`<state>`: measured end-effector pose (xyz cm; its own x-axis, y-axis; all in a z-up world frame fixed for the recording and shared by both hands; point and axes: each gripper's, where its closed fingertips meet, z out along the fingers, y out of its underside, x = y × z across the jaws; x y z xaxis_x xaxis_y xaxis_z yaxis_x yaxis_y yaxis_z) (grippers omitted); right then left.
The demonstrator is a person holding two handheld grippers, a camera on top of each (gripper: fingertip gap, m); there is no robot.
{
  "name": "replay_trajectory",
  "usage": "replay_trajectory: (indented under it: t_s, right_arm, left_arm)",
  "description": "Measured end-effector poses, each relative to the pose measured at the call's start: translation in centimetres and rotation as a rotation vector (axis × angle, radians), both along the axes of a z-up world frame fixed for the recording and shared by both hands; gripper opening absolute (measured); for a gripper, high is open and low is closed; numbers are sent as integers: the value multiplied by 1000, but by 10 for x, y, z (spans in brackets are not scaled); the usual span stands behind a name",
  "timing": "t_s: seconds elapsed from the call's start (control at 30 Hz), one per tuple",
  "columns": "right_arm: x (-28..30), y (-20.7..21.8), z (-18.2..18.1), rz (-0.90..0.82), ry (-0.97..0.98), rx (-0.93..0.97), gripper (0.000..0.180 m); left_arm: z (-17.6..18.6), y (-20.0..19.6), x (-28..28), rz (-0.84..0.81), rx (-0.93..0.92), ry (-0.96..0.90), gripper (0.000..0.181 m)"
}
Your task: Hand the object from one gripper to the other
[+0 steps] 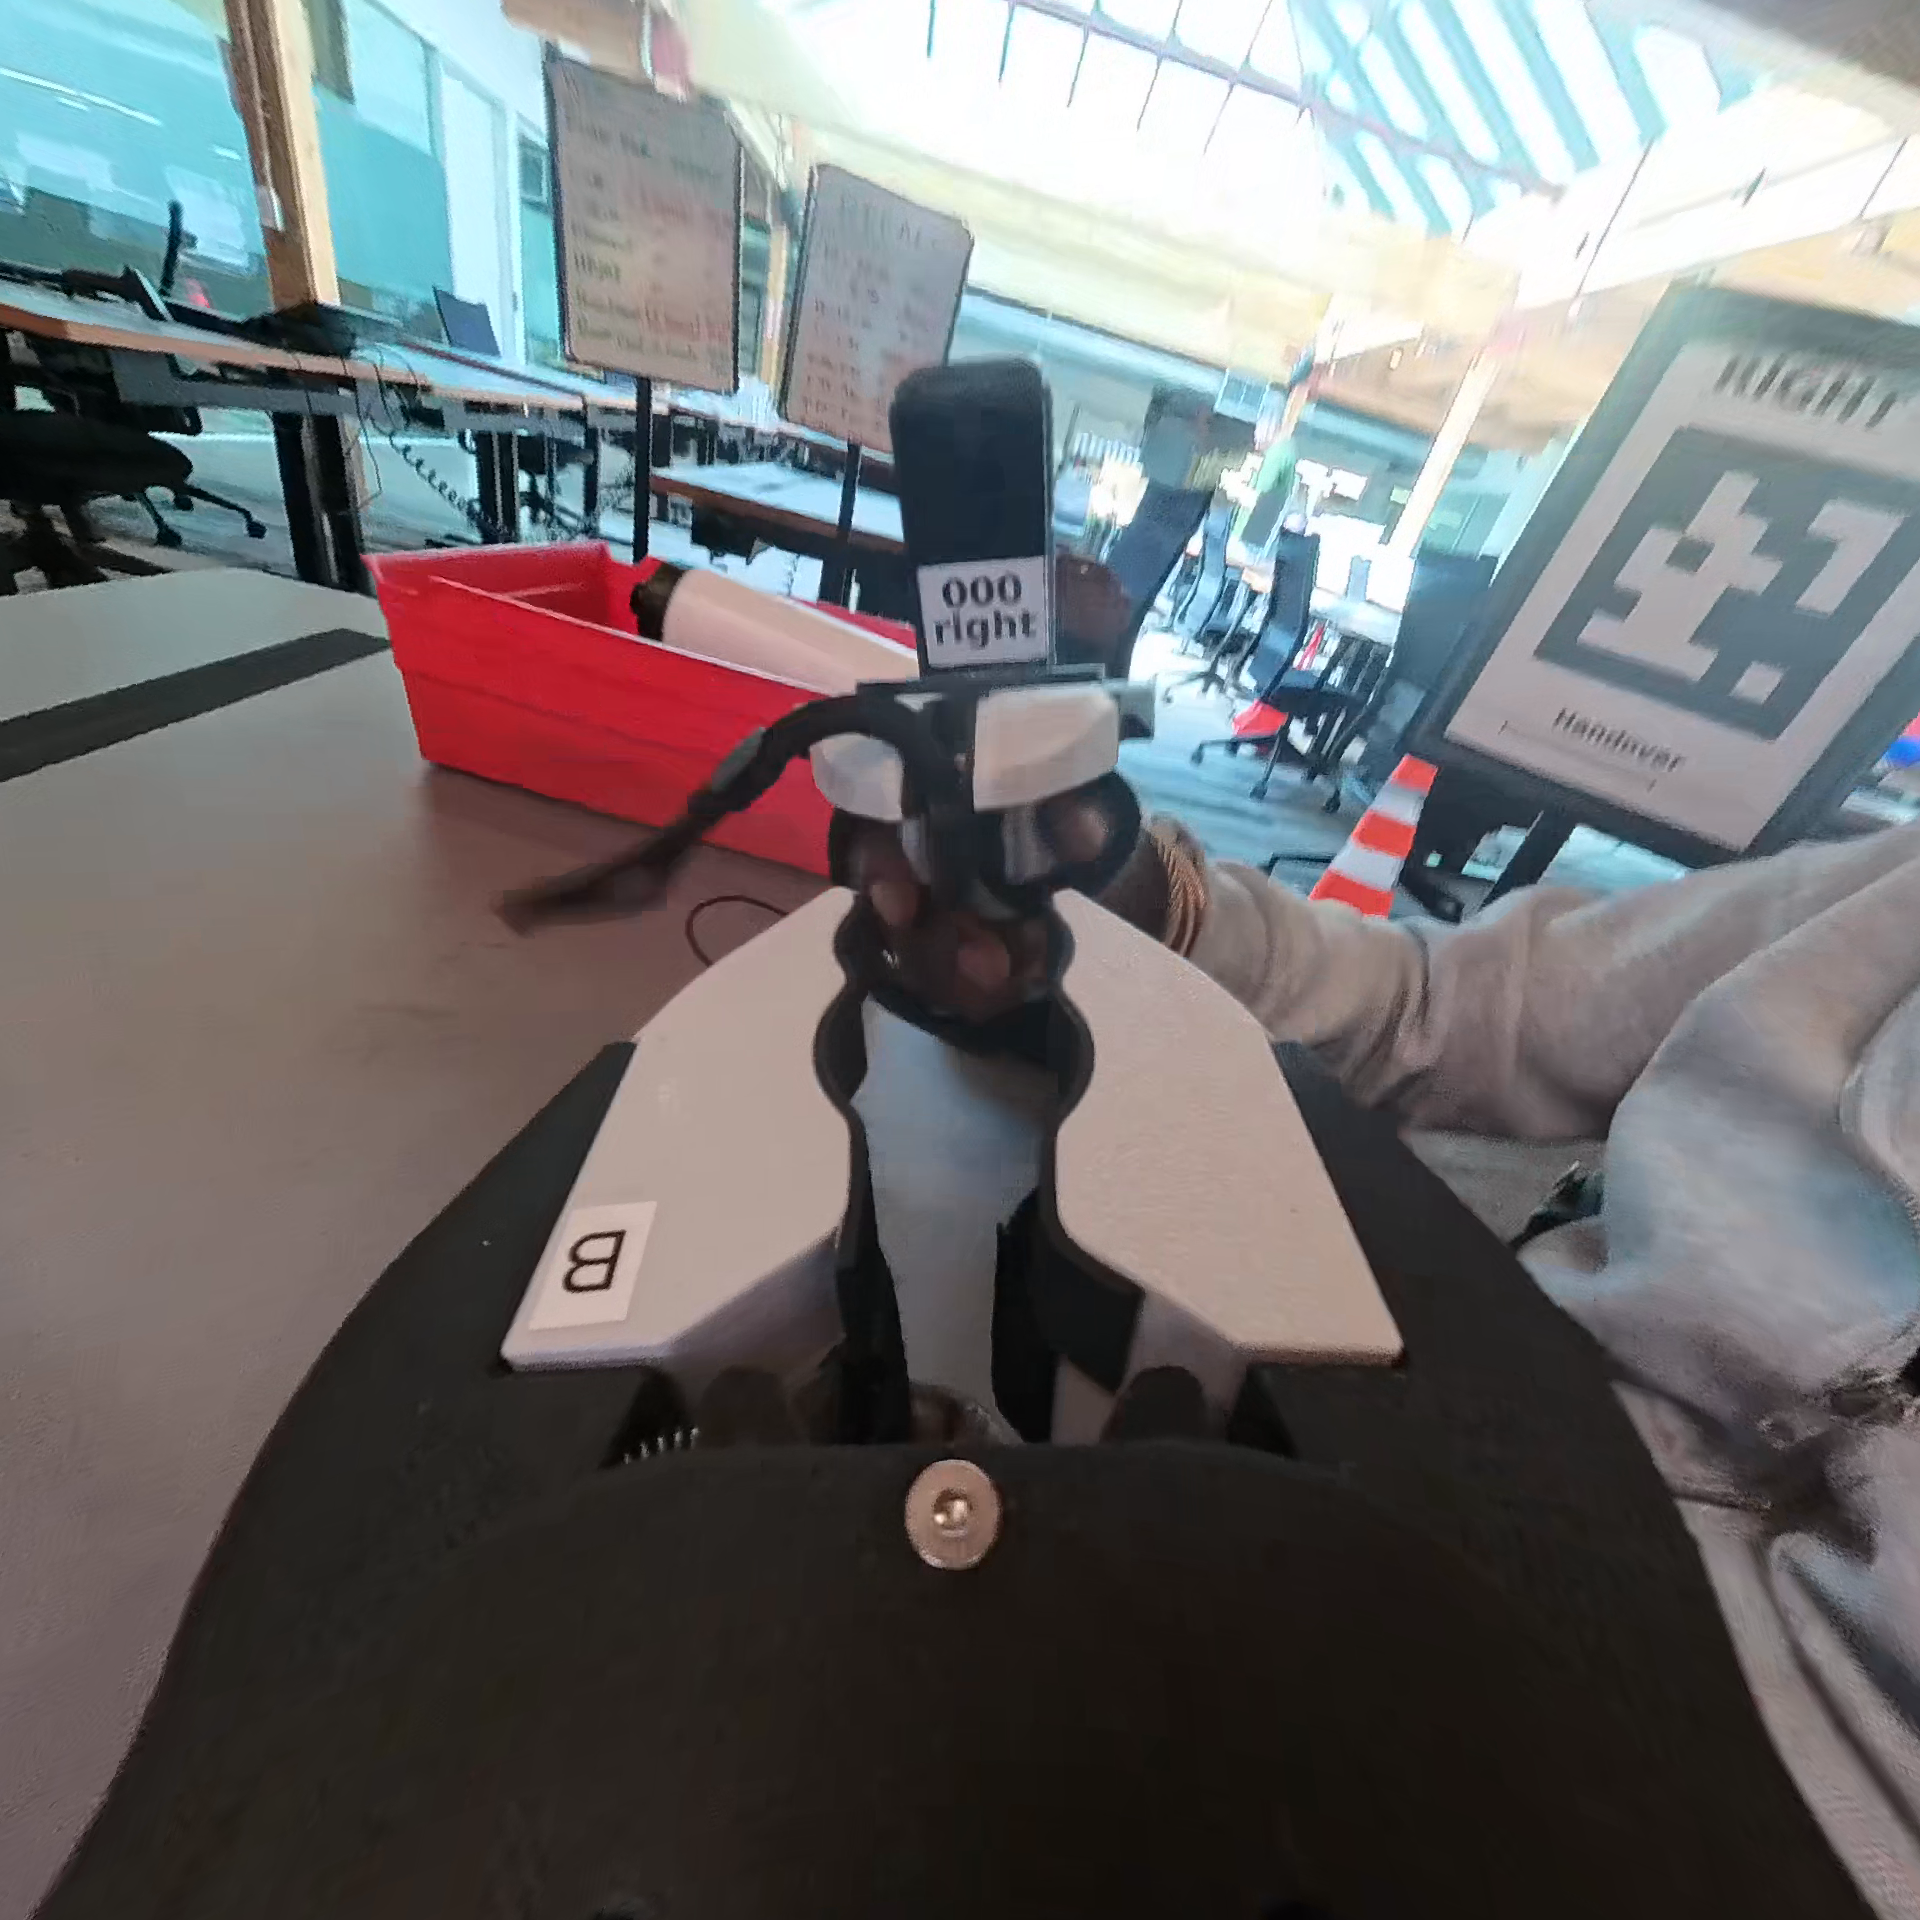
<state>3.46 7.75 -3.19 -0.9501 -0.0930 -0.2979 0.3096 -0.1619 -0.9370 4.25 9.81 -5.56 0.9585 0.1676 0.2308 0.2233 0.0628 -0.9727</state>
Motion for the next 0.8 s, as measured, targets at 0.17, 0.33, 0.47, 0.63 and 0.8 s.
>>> replay_trajectory:
  t_s: [0.17,0.33,0.47,0.63,0.8]
  right_arm:
    - [3,-4,-4,4,19,27,8]
    - [7,-6,-6,16,25,38,8]
    - [9,0,-2,-7,158,69,28]
    - [-11,19,6,-482,984,244,32]
    - [0,9,-12,-662,1683,445,31]
  left_arm:
    - [1,4,1,2,17,8,22]
    - [1,1,1,-20,30,-39,7]
    - [13,-6,3,-68,123,-140,7]
    - [12,-15,0,-108,142,-267,7]
    - [-5,-5,13,-192,36,-339,7]
